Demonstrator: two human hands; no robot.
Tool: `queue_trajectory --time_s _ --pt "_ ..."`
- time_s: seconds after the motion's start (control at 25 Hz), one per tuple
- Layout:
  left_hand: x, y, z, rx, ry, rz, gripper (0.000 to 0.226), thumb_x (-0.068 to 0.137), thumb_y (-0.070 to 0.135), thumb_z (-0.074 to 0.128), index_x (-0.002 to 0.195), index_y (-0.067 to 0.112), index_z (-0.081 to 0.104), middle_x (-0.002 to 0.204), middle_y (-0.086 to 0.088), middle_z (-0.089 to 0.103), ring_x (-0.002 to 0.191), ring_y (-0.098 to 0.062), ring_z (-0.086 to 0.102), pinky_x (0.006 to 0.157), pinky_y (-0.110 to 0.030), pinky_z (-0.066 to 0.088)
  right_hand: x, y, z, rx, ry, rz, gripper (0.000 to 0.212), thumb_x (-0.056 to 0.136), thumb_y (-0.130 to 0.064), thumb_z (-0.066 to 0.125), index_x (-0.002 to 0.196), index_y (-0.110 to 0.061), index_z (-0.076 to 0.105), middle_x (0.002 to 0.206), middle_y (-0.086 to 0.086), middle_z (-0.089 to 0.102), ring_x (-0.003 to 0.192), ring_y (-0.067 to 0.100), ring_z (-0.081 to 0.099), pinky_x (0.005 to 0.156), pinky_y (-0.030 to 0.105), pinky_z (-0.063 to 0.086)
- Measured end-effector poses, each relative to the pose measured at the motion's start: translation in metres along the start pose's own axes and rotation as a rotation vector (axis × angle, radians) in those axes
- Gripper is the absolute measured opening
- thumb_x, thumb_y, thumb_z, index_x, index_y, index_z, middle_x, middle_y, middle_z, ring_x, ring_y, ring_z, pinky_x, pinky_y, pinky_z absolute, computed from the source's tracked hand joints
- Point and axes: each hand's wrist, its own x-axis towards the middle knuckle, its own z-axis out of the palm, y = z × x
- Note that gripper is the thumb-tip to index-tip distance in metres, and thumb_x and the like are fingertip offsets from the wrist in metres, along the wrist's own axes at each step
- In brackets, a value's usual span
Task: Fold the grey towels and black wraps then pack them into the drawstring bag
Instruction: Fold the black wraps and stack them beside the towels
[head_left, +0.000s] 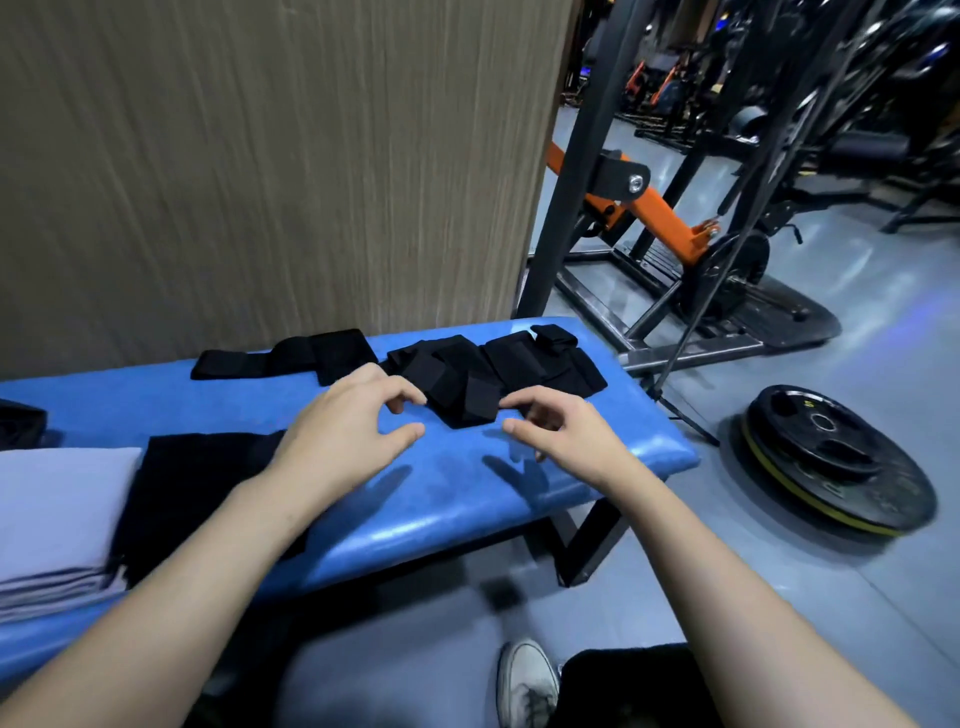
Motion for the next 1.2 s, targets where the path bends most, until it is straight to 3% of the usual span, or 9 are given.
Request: queue_trajectory --time_s 0.16,0.32,0.44,0.56,0.68,0.88,1.0,1.12,1.2 --pt "0.029 0.033 0.043 -0.013 -0.030 0.055 0.022 0.086 0.041 0.069 0.107 0.040 0.064 0.100 0.016 0.052 0.098 -0.006 0.053 0.079 -0.029 0.045 0.001 0.036 -0.038 -0.024 0.151 0.135 0.012 0.087 -0.030 0.076 0.098 -0.032 0.072 0.071 0.000 0.061 0.052 0.013 0.060 0.062 0.021 0.046" --pt "0.061 0.060 0.077 0.020 -0.059 0.091 0.025 0.087 0.041 0.066 0.112 0.038 0.064 0.100 0.014 0.051 0.102 -0.010 0.051 0.080 -0.026 0.040 0.011 0.070 -0.048 -0.108 0.290 0.242 0.011 0.085 -0.039 0.073 0.095 -0.039 0.067 0.070 -0.004 0.062 0.066 0.017 0.063 0.065 0.029 0.049" --pt "0.086 0.075 0.098 0.035 -0.036 0.111 0.029 0.088 0.044 0.065 0.116 0.038 0.063 0.103 0.013 0.049 0.103 -0.010 0.048 0.086 -0.024 0.038 0.028 0.087 -0.051 -0.295 0.389 0.296 0.022 0.085 -0.045 0.069 0.104 -0.037 0.062 0.081 -0.006 0.060 0.078 0.012 0.060 0.067 0.031 0.046" --pt "0.106 0.081 0.119 0.055 -0.014 0.143 0.035 0.088 0.047 0.063 0.121 0.038 0.060 0.109 0.012 0.047 0.105 -0.011 0.045 0.096 -0.027 0.038 0.049 0.096 -0.055 -0.337 0.491 0.336 0.041 0.084 -0.049 0.067 0.117 -0.027 0.058 0.101 -0.003 0.058 0.099 0.019 0.058 0.086 0.040 0.048" --pt "0.122 0.086 0.138 0.106 0.003 0.207 0.044 0.088 0.050 0.060 0.129 0.037 0.057 0.124 0.013 0.046 0.117 -0.014 0.041 0.102 -0.031 0.034 0.066 0.102 -0.054 -0.431 0.485 0.413 0.055 0.083 -0.053 0.065 0.126 -0.021 0.056 0.121 0.004 0.056 0.118 0.027 0.051 0.103 0.044 0.041" --pt "0.140 0.090 0.161 0.154 -0.050 0.246 0.060 0.090 0.053 0.054 0.146 0.034 0.041 0.154 0.013 0.034 0.144 -0.013 0.023 0.113 -0.034 0.020 0.084 0.096 -0.045 -0.412 0.435 0.421 0.061 0.084 -0.049 0.066 0.137 -0.022 0.052 0.133 0.006 0.053 0.128 0.029 0.043 0.106 0.040 0.035" --pt "0.145 0.083 0.170 0.202 -0.146 0.218 0.059 0.095 0.052 0.048 0.150 0.033 0.035 0.160 0.012 0.027 0.149 -0.013 0.015 0.116 -0.035 0.014 0.091 0.093 -0.040 -0.270 0.388 0.401 0.054 0.082 -0.039 0.068 0.131 -0.025 0.051 0.123 0.007 0.057 0.121 0.029 0.051 0.102 0.043 0.043" --pt "0.145 0.078 0.173 0.241 -0.179 0.218 0.054 0.098 0.042 0.043 0.150 0.033 0.034 0.160 0.010 0.026 0.150 -0.014 0.013 0.118 -0.036 0.014 0.088 0.088 -0.039 -0.123 0.365 0.424 0.043 0.081 -0.023 0.062 0.120 -0.027 0.046 0.091 0.005 0.066 0.085 0.027 0.064 0.075 0.041 0.053" --pt "0.144 0.079 0.170 0.276 -0.175 0.243 0.054 0.096 0.035 0.043 0.149 0.035 0.036 0.159 0.009 0.028 0.149 -0.015 0.016 0.117 -0.036 0.015 0.085 0.084 -0.041 -0.084 0.364 0.395 0.041 0.083 -0.007 0.054 0.117 -0.027 0.044 0.075 0.004 0.063 0.064 0.023 0.055 0.058 0.035 0.045"
